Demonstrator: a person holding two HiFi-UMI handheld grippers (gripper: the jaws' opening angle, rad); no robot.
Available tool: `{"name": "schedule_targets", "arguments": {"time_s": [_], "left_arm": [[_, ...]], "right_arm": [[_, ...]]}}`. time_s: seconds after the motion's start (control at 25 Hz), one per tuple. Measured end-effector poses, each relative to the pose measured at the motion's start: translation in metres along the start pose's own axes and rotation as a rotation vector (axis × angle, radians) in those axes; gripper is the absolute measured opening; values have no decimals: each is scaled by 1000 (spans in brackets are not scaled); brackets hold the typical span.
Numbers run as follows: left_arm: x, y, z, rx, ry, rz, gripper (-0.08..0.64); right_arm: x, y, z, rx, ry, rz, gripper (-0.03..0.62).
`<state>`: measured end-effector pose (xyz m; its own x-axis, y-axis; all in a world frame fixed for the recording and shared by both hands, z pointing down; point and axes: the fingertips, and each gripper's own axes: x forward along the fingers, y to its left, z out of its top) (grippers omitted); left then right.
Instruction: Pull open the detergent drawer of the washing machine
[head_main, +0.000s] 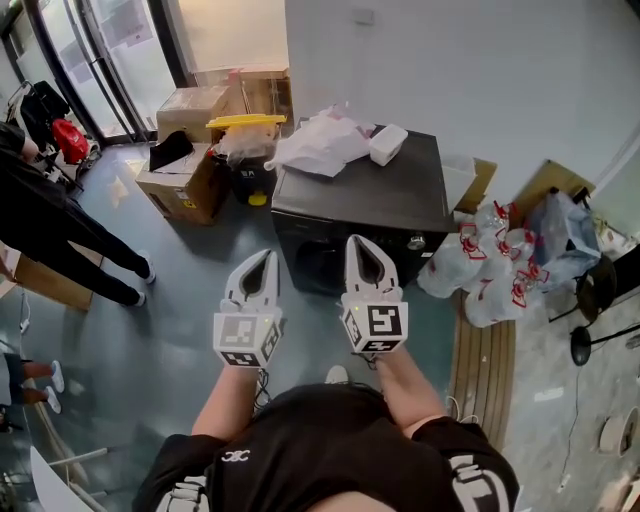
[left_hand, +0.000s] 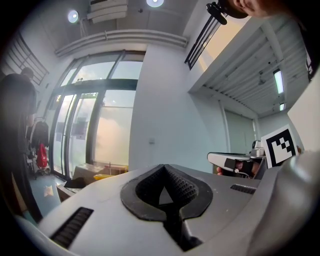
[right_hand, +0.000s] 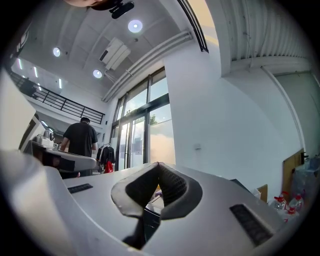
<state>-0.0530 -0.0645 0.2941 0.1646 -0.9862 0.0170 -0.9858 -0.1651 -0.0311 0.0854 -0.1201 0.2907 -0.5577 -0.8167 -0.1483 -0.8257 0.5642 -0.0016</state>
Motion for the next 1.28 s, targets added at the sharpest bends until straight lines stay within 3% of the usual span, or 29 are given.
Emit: {"name": "schedule_targets", "arguments": {"time_s": [0.4, 0.8, 0.92, 0.96, 1.0, 1.04, 1.28], "left_arm": [[69, -1, -4, -1, 18, 33, 2], [100, 35, -6, 6, -5, 36, 3], [108, 38, -6, 16, -19, 0, 12], [111, 37, -6, 14, -26, -29, 74], [113, 35, -6, 13, -29, -57, 227], [115, 35, -7, 12, -30, -76, 316], [123, 47, -17, -5, -9, -91, 354]], "right_arm": [[54, -50, -13, 18, 16, 34, 2], [97, -44, -22, 1, 18, 45, 2], [106, -42, -23, -9, 20, 43, 2], [108, -42, -24, -10, 22, 41, 2], [110, -41, -26, -11, 24, 41, 2], [113, -40, -27, -13, 28, 40, 2], [122, -40, -35, -13, 45, 34, 2]]}}
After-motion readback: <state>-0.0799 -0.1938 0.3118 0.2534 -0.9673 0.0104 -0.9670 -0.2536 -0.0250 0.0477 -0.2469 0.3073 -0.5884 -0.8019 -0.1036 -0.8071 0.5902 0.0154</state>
